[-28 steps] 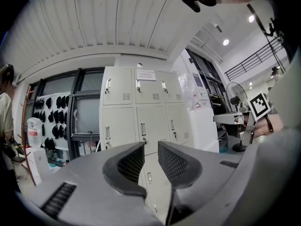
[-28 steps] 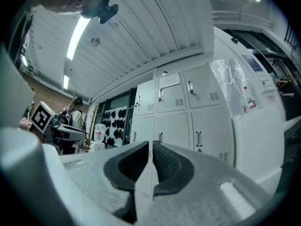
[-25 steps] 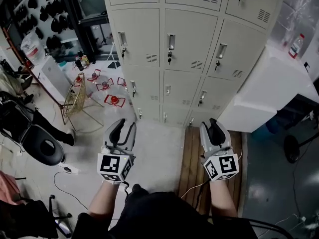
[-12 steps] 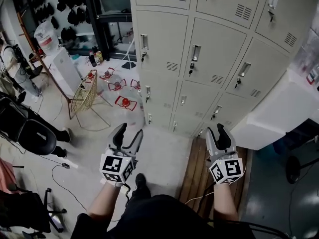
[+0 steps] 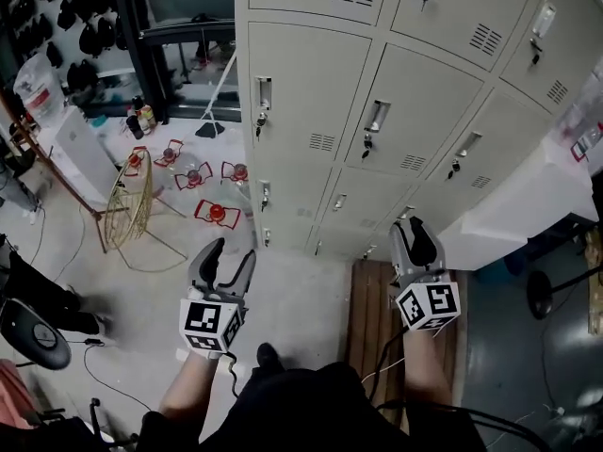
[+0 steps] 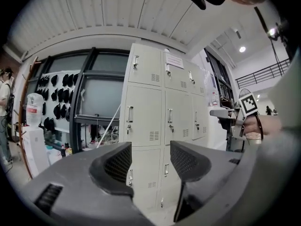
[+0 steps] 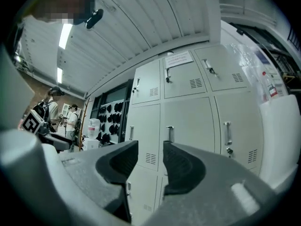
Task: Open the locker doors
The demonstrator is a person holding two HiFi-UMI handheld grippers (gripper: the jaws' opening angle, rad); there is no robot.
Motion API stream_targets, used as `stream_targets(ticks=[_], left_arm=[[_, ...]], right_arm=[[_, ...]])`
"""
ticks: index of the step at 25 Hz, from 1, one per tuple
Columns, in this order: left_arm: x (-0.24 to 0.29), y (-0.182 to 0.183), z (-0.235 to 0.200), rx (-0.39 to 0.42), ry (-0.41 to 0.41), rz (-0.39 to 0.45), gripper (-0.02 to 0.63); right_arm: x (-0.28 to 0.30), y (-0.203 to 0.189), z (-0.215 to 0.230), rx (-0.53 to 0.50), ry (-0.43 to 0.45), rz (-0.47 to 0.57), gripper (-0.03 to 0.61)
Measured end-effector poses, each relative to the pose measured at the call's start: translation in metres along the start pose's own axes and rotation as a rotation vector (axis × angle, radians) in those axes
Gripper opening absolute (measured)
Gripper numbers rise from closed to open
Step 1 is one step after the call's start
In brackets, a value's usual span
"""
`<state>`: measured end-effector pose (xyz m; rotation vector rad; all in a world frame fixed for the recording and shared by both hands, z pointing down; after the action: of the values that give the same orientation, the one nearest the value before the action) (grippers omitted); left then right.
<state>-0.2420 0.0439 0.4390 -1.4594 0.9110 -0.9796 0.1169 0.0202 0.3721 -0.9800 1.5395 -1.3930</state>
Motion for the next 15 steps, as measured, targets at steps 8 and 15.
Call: stream_targets(ticks=[8, 15], left_arm=[[0.045, -0.004, -0.036, -0.026, -0.042, -0.044, 0.253], [0.089, 0.025, -0.025, 0.011, 0.009, -0.017, 0.253]], right_arm=[[0.081, 0.000, 0.013, -0.025, -0.025, -0.012, 0.166], [0.151, -0.010, 0.055, 0.018, 0.022, 0.007, 0.166]])
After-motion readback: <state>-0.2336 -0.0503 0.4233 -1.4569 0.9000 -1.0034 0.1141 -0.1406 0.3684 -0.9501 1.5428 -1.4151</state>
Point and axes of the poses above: the fingertips, and each gripper's own axes: x forward along the fingers, z to its right, y out of its top, the point moved 7 cm from there along -x, backward along the fingers, and after that the axes turned 2 degrees about y, right-handed, at the moved point
